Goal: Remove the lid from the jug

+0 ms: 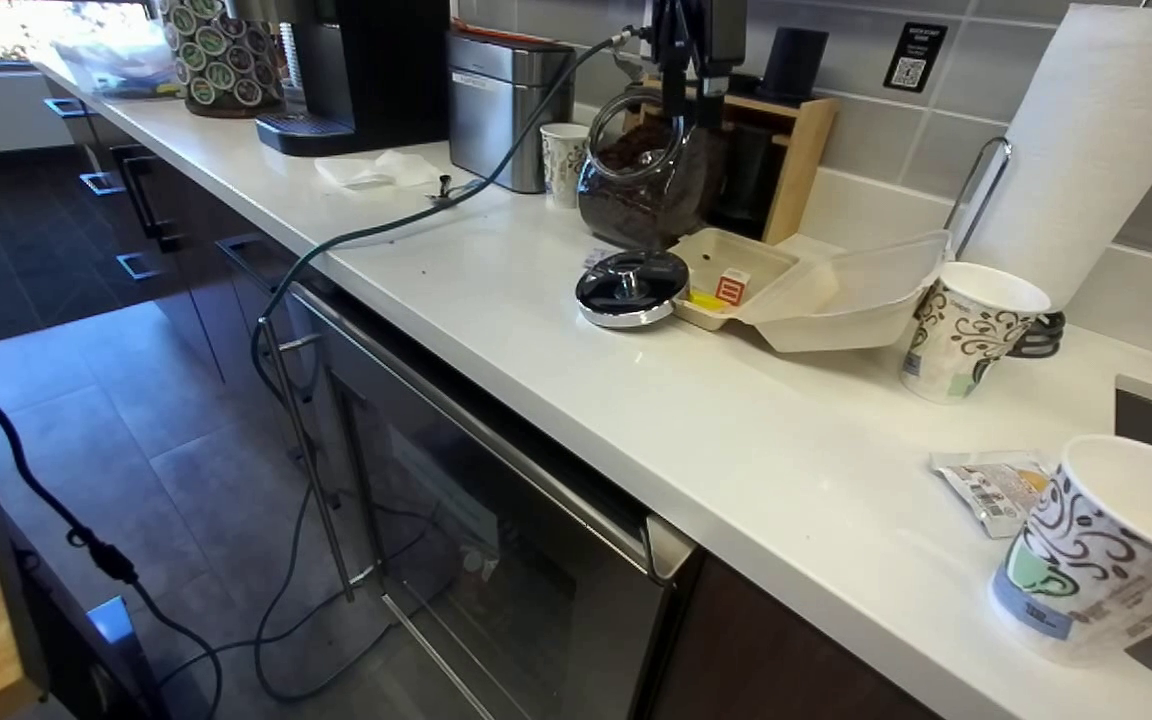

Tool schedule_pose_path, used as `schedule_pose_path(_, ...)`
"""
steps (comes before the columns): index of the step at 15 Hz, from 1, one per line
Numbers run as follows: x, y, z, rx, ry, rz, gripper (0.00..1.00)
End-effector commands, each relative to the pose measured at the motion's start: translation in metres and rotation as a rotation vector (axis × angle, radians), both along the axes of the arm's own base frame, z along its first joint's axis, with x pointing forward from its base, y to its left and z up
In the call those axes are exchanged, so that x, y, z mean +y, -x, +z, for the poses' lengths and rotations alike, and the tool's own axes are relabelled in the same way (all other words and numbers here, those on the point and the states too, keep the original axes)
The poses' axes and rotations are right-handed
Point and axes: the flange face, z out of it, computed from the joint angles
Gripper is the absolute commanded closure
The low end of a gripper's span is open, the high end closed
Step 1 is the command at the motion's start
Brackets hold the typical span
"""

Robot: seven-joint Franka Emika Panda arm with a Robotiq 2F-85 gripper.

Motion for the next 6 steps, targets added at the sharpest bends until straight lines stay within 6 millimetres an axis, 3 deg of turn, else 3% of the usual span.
schedule_pose_path(1,-0.024,0.057,-0.003,-0.036,-0.057,-0.059,0.00)
schedule_pose_path(4,-0.040,0.094,0.004,-0.121,-0.076,-0.091,0.00)
schedule_pose_path(5,-0.048,0.065,0.000,-0.063,-0.037,-0.088,0.00)
schedule_pose_path(6,-0.051,0.073,0.004,-0.070,-0.036,-0.093,0.00)
